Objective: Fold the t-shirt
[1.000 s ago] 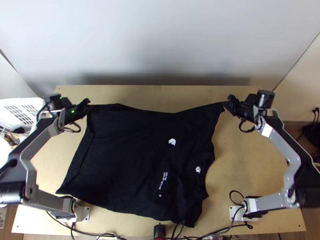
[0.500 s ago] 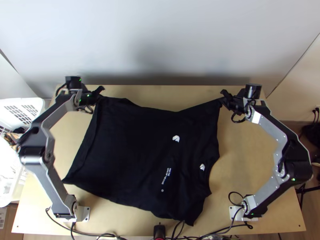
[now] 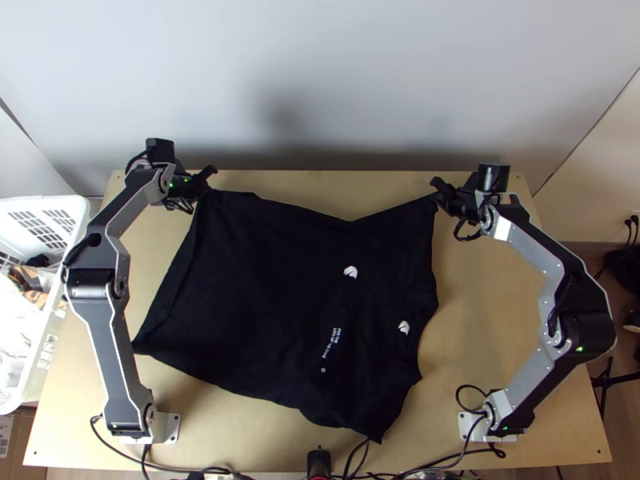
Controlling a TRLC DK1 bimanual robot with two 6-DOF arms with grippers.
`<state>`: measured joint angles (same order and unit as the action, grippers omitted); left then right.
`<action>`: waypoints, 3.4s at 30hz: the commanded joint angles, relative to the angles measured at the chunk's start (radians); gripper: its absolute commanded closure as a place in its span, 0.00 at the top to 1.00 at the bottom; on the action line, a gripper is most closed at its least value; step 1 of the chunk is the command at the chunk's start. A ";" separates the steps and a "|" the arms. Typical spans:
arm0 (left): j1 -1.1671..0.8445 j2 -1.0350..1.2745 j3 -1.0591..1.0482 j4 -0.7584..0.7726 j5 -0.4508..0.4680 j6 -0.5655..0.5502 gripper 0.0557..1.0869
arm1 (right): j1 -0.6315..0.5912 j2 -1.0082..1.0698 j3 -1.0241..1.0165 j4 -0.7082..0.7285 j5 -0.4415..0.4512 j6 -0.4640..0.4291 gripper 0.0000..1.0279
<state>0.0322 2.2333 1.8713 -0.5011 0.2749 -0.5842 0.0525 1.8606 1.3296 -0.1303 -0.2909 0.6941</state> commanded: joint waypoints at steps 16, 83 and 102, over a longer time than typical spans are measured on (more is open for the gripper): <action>0.031 -0.055 0.040 -0.028 0.049 0.080 0.95 | 0.060 -0.118 -0.043 -0.089 0.019 -0.047 0.03; -0.025 -0.040 -0.040 -0.123 -0.055 0.211 0.03 | 0.099 -0.123 -0.176 -0.038 0.049 -0.034 0.03; 0.009 -0.046 -0.037 -0.143 -0.020 0.099 0.04 | 0.096 -0.201 -0.199 -0.040 0.047 -0.022 0.03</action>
<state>0.0319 2.1811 1.8332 -0.6369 0.2466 -0.4572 0.1493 1.7134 1.1389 -0.1673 -0.2432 0.6605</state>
